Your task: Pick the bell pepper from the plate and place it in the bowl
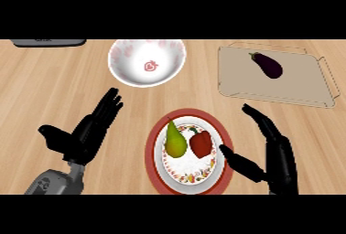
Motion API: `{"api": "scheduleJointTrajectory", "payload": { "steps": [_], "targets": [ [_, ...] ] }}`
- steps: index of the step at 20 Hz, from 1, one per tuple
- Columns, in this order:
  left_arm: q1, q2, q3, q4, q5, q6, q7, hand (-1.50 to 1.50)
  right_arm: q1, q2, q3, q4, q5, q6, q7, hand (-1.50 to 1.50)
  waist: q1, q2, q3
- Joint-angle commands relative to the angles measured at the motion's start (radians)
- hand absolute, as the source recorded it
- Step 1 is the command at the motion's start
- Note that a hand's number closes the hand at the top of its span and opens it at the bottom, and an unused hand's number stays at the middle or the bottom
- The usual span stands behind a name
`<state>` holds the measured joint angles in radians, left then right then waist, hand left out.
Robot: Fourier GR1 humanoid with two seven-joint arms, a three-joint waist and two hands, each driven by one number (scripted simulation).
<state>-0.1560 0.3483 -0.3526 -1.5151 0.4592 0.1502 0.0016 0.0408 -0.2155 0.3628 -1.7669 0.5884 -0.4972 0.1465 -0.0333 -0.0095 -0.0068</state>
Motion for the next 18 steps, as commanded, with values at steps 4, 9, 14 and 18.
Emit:
{"api": "scheduleJointTrajectory", "payload": {
  "steps": [4, 9, 14, 18],
  "targets": [
    [0.014, -0.016, -0.021, -0.023, -0.008, 0.009, 0.02, 0.0, 0.048, -0.044, 0.112, -0.036, 0.461, 0.13, 0.367, -1.5, 0.009, -0.004, -0.004],
    [-0.029, -0.035, -0.009, 0.025, -0.008, 0.012, 0.023, 0.0, -0.028, 0.071, 0.18, -0.098, 0.627, 0.41, 0.691, -1.5, 0.008, 0.004, -0.005],
    [0.005, -0.044, -0.029, -0.026, -0.005, 0.0, 0.026, 0.0, -0.158, 0.211, 0.278, -0.092, 0.648, 0.683, 1.017, -1.5, 0.053, 0.007, 0.002],
    [-0.024, -0.041, -0.012, 0.008, -0.018, -0.002, 0.026, 0.0, -0.265, 0.213, 0.316, -0.076, 0.521, 0.749, 1.238, -1.5, 0.056, 0.011, 0.004]
  ]
}}
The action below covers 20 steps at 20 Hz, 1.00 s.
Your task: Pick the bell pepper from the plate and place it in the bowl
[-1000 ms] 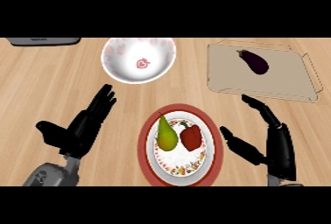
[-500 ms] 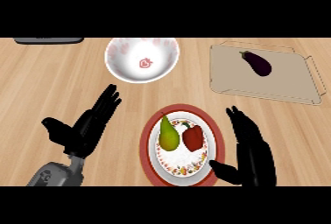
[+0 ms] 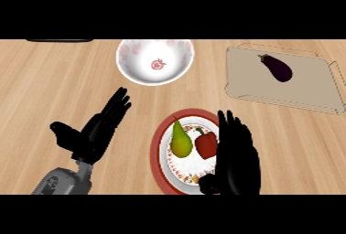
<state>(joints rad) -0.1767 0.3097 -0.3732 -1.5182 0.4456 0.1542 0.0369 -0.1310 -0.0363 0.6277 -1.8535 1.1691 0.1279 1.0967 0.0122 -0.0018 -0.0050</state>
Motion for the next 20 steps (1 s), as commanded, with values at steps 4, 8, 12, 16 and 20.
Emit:
{"api": "scheduleJointTrajectory", "payload": {
  "steps": [4, 8, 12, 16, 20],
  "targets": [
    [0.007, -0.005, 0.01, 0.011, 0.004, -0.025, -0.006, 0.0, -0.146, 0.035, -0.04, 0.044, -0.12, 0.174, 0.328, -1.5, 0.003, 0.003, 0.003],
    [-0.017, -0.006, 0.013, -0.042, 0.006, 0.004, 0.06, 0.0, -0.172, 0.035, -0.063, 0.121, -0.181, 0.168, 0.356, -1.5, 0.007, 0.001, 0.004],
    [-0.02, -0.006, 0.017, -0.007, 0.002, -0.021, 0.037, 0.0, -0.187, 0.035, -0.062, 0.19, -0.213, 0.174, 0.39, -1.5, 0.003, 0.004, 0.003],
    [-0.008, -0.026, 0.006, 0.007, -0.02, -0.02, 0.014, 0.0, -0.223, 0.035, -0.104, 0.239, -0.26, 0.174, 0.383, -1.5, -0.002, 0.004, 0.004],
    [-0.038, -0.024, 0.035, 0.012, -0.004, -0.031, 0.038, 0.0, -0.263, 0.035, -0.06, 0.318, -0.285, 0.136, 0.39, -1.5, 0.003, 0.005, 0.004]
  ]
}}
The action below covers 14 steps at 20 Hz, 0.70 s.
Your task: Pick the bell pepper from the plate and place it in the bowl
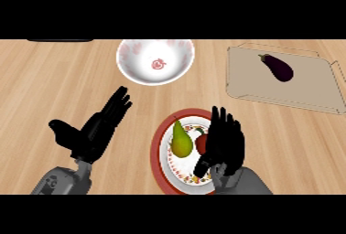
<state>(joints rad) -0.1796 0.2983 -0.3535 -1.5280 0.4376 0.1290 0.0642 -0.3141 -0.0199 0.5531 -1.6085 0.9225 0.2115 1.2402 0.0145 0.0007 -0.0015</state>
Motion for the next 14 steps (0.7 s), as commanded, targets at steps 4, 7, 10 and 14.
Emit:
{"api": "scheduleJointTrajectory", "payload": {
  "steps": [4, 7, 10, 14],
  "targets": [
    [-0.001, 0.017, 0.026, -0.039, 0.001, -0.005, 0.046, 0.0, -0.048, 0.019, 0.04, 0.073, -0.031, 0.035, 0.239, -1.5, -0.001, -0.003, 0.001],
    [0.012, -0.019, 0.009, 0.039, -0.019, -0.035, -0.026, 0.0, -0.069, 0.019, 0.061, 0.108, -0.032, 0.019, 0.247, -1.5, -0.007, 0.0, 0.0],
    [0.027, 0.005, 0.022, -0.039, -0.016, -0.026, 0.009, 0.0, -0.077, 0.019, 0.012, 0.192, -0.016, -0.03, 0.194, -1.5, -0.001, -0.001, 0.001],
    [0.041, -0.038, 0.004, -0.036, -0.054, 0.021, 0.008, 0.0, -0.082, 0.019, 0.023, 0.137, -0.017, -0.023, 0.227, -1.5, -0.008, -0.003, 0.001]
  ]
}}
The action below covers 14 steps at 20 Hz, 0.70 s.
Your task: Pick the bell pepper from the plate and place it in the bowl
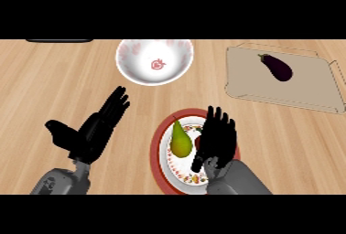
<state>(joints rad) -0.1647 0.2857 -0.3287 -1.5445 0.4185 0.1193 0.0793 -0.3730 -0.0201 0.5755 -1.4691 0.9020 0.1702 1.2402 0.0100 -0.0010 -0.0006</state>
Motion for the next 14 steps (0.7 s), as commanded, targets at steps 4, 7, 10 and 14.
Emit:
{"api": "scheduleJointTrajectory", "payload": {
  "steps": [4, 7, 10, 14],
  "targets": [
    [0.007, -0.019, 0.011, 0.0, -0.019, 0.001, -0.002, 0.0, -0.023, 0.019, -0.046, 0.076, 0.016, -0.003, 0.164, -1.5, -0.005, 0.001, 0.0],
    [-0.034, -0.024, 0.011, -0.01, -0.031, 0.008, 0.035, 0.0, -0.043, 0.019, 0.043, 0.088, 0.015, -0.058, 0.23, -1.5, 0.0, 0.001, 0.0],
    [0.007, -0.039, 0.008, 0.036, -0.045, -0.03, -0.049, 0.0, -0.035, 0.019, -0.014, 0.138, 0.028, -0.106, 0.156, -1.5, -0.002, 0.003, 0.0],
    [0.027, -0.07, -0.009, -0.008, -0.056, 0.008, -0.001, 0.0, 0.009, 0.019, 0.003, 0.177, 0.05, -0.16, 0.11, -1.5, -0.003, 0.001, 0.001]
  ]
}}
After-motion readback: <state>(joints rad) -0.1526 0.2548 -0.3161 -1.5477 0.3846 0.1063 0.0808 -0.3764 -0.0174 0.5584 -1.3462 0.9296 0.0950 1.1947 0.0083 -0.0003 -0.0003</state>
